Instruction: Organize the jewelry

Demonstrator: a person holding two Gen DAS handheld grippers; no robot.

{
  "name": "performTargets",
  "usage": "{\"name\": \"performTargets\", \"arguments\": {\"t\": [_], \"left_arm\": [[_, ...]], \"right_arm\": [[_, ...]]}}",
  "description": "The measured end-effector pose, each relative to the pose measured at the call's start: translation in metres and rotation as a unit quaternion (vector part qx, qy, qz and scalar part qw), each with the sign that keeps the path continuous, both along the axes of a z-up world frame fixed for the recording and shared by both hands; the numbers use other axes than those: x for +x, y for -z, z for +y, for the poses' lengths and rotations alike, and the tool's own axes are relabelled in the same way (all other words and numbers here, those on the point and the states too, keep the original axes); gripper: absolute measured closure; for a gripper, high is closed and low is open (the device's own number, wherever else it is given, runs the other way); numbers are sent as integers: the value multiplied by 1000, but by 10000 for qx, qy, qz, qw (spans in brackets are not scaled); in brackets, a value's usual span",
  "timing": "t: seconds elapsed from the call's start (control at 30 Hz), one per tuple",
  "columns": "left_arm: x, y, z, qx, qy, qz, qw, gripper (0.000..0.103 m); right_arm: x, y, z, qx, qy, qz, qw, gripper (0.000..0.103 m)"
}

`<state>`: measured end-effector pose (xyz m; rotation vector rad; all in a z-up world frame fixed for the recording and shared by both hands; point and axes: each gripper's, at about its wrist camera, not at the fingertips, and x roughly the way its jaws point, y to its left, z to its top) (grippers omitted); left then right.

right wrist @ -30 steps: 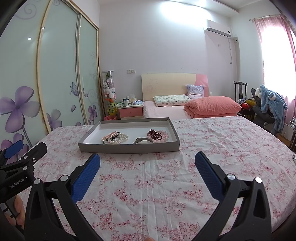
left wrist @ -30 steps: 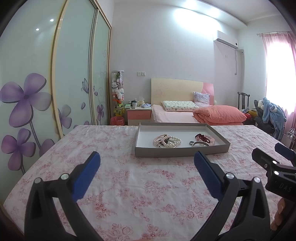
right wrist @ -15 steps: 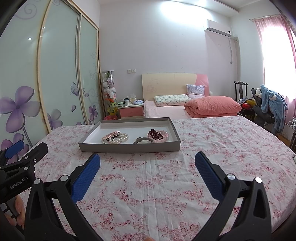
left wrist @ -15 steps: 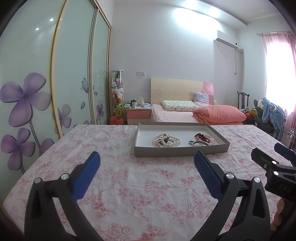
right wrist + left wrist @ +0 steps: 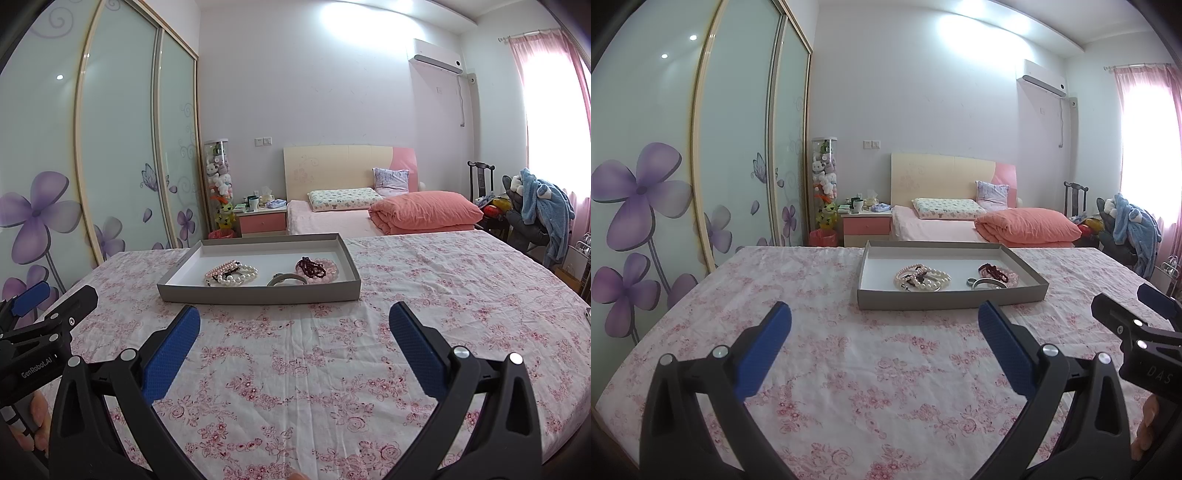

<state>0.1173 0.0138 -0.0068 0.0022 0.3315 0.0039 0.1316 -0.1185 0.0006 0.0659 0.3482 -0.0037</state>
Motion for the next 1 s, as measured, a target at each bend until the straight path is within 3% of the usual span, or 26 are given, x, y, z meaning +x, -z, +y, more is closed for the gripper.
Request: {"name": "performTargets", "arguments": {"t": [1.0], "left_arm": [[-6, 0, -2, -118, 20, 68, 9999, 4]], "right_arm": [[0, -1, 0, 4, -1, 3, 10000, 2]]}}
